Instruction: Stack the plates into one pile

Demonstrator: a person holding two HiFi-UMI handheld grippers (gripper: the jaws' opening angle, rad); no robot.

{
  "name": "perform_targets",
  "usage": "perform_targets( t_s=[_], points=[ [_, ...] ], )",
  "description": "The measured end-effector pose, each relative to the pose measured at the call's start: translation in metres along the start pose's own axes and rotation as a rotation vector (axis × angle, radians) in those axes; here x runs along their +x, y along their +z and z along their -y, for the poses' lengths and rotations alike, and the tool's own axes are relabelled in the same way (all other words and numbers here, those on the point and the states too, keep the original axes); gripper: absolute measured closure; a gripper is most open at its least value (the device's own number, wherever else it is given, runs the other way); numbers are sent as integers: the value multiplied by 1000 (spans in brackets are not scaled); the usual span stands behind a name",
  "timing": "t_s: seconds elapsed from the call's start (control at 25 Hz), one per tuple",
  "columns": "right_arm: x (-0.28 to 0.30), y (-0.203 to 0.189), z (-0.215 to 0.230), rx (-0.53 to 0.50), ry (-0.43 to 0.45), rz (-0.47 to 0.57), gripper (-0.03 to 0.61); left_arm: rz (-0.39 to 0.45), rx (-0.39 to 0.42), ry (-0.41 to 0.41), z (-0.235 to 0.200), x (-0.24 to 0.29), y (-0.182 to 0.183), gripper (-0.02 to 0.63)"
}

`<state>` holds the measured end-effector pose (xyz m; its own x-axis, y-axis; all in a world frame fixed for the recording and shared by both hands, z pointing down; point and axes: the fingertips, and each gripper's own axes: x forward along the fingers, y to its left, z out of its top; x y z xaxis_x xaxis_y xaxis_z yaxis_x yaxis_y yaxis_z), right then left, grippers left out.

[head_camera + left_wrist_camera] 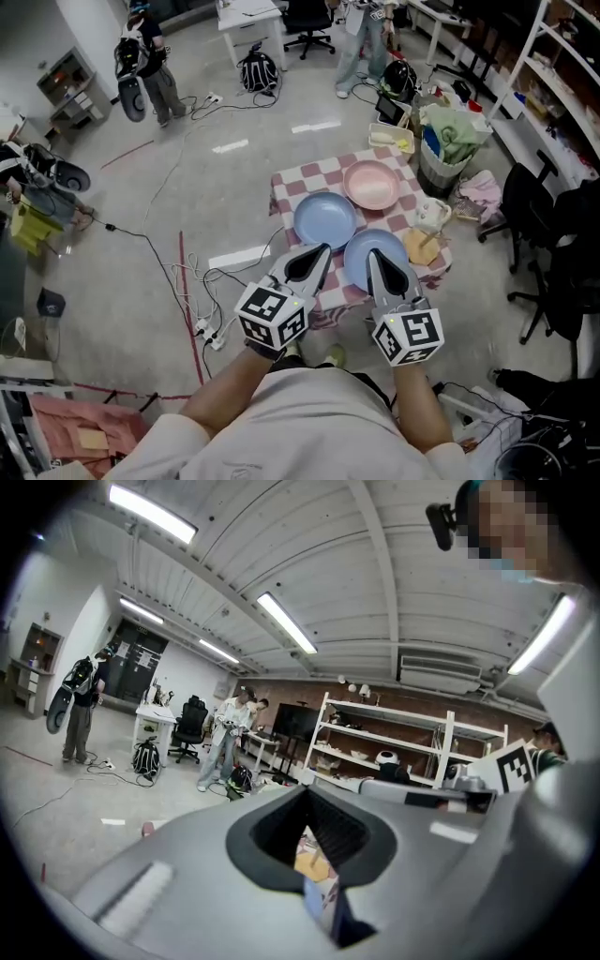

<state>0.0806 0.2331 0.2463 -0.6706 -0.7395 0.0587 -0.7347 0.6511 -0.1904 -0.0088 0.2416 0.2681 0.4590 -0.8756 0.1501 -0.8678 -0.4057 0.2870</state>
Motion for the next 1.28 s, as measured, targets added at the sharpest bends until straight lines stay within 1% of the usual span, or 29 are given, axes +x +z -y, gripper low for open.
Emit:
perform_targets(
  t_s=[0.24, 0.44, 0.68, 0.88, 1.08, 1.28],
  points=[
    [-7, -5, 10, 40, -1, 9, 569, -18, 11, 26, -1, 4, -9, 607],
    [-8, -11, 14, 52, 20, 9, 569, -28, 39, 59, -1, 3, -15, 607],
    [1, -14, 21, 59, 25, -3, 569, -50, 44, 85, -12, 9, -20, 607],
    [21, -25, 35, 65, -5, -27, 569, -67, 39, 77, -35, 29, -27, 607],
    [58, -27, 46, 56, -38, -41, 569, -78, 31, 53, -70, 58, -23, 607],
    [104, -25, 60, 56, -79, -48, 569, -95, 58, 11, -108, 93, -15, 607]
  ],
)
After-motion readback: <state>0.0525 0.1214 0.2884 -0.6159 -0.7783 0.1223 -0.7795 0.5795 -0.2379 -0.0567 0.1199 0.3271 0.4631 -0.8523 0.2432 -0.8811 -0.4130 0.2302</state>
